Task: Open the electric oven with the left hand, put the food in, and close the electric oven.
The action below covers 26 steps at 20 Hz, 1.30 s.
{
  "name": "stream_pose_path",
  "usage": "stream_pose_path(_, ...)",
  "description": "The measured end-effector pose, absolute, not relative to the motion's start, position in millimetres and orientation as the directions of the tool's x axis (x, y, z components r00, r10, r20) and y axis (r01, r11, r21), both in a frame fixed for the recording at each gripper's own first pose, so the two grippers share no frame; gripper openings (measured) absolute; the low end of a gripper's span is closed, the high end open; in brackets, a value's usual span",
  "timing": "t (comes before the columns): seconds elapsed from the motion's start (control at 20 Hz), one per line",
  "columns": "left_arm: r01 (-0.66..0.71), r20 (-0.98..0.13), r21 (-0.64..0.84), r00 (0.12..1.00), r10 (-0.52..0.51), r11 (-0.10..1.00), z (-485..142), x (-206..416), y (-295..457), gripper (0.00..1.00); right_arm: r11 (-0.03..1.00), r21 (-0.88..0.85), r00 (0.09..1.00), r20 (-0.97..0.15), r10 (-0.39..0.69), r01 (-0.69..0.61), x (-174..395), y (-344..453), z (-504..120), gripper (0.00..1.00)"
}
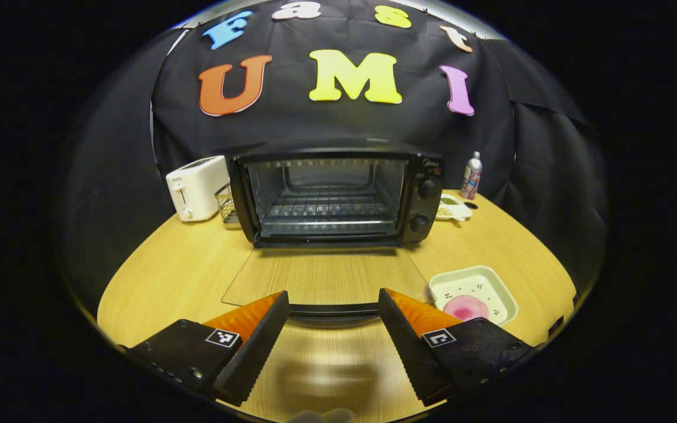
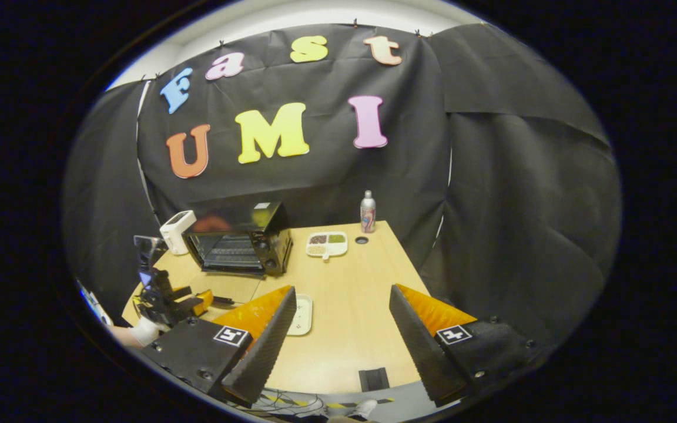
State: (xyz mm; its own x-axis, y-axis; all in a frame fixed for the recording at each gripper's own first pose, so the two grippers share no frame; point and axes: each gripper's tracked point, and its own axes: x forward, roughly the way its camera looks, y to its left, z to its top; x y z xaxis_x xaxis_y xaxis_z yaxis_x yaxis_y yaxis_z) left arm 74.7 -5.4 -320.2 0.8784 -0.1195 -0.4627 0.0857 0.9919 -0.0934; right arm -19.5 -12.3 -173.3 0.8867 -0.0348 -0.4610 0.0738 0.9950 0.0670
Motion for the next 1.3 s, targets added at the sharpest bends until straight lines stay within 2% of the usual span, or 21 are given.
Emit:
stream_pose_path(0.25,0.09,-0.357,-0.085,0.927,-0.115,0.992,-238.0,42.5,-0.3,0.97,0.995,0.093,0.824,-0.561,0.076,-0.028,26.0,3.7,-238.3,1.0)
stream_pose_path(0.4,0.063,-0.307,-0.072,0.948,-0.082,0.995,-186.4,28.0,3.3,0.96,0.989,0.118,0.76,-0.634,0.143,-0.088,53.9,12.7,-286.7,0.9)
stream_pose_path(0.45,0.052,-0.29,-0.071,0.954,-0.071,0.996,-170.8,24.8,3.6,0.97,0.985,0.138,0.734,-0.659,0.166,-0.099,63.2,14.8,-302.8,0.95)
stream_pose_path(0.5,0.041,-0.275,-0.062,0.96,-0.056,0.997,-154.4,20.3,3.8,0.97,0.982,0.16,0.708,-0.681,0.186,-0.105,71.0,18.2,-317.2,0.94)
stream_pose_path(0.55,0.024,-0.261,-0.045,0.965,-0.035,0.999,-139.7,15.8,6.3,0.97,0.977,0.183,0.682,-0.702,0.206,-0.107,78.9,20.8,-331.6,0.87)
stream_pose_path(0.9,-0.105,-0.21,0.0,0.972,0.103,0.994,-67.1,-12.8,12.9,0.96,0.938,0.326,0.484,-0.805,0.342,-0.122,120.9,58.4,-419.6,0.71)
stream_pose_path(1.1,-0.156,-0.227,-0.009,0.962,0.15,0.988,-53.9,-22.1,7.7,0.96,0.95,0.295,0.433,-0.847,0.308,-0.1,139.8,57.3,-444.9,0.64)
stream_pose_path(1.25,-0.2,-0.216,-0.005,0.957,0.194,0.98,-43.1,-31.2,12.0,0.96,0.947,0.31,0.379,-0.869,0.316,-0.079,141.6,62.9,-454.7,0.54)
stream_pose_path(1.3,-0.217,-0.217,-0.008,0.953,0.21,0.976,-43.7,-34.2,14.6,0.96,0.947,0.311,0.386,-0.867,0.316,-0.076,146.1,64.4,-454.3,0.59)
